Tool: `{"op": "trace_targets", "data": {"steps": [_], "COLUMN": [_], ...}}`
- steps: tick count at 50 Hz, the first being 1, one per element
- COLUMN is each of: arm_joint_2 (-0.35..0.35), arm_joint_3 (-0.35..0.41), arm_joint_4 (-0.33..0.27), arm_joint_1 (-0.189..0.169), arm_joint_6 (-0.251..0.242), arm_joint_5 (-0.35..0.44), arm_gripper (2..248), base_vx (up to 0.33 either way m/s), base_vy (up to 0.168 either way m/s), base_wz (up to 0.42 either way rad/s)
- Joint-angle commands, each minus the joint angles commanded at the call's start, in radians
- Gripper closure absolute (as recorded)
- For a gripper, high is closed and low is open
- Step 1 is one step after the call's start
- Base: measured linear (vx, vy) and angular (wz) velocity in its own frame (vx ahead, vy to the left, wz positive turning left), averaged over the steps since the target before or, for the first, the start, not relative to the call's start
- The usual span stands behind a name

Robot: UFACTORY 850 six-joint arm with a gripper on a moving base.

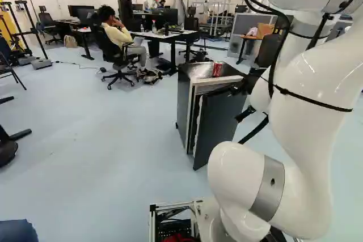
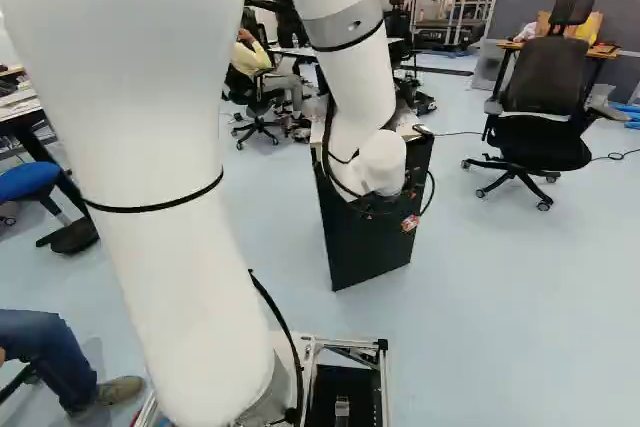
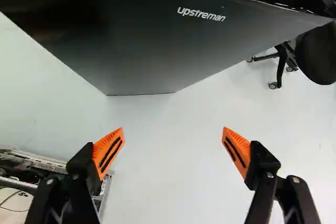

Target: Grab a drink from the fridge

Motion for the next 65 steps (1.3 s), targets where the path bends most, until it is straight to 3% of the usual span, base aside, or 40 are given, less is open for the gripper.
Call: {"op": "trace_targets", "data": {"steps": [65], "arm_joint_2": [-0.094], "arm_joint_3": [-0.118], "arm_joint_4": [0.000], "arm_joint_1": [0.151], "arm_joint_6": [0.000], "arm_joint_5": [0.000], "arm_gripper": [3], "base_vx": [0.000], "base_vy": [0.000], "base_wz": [0.000]}}
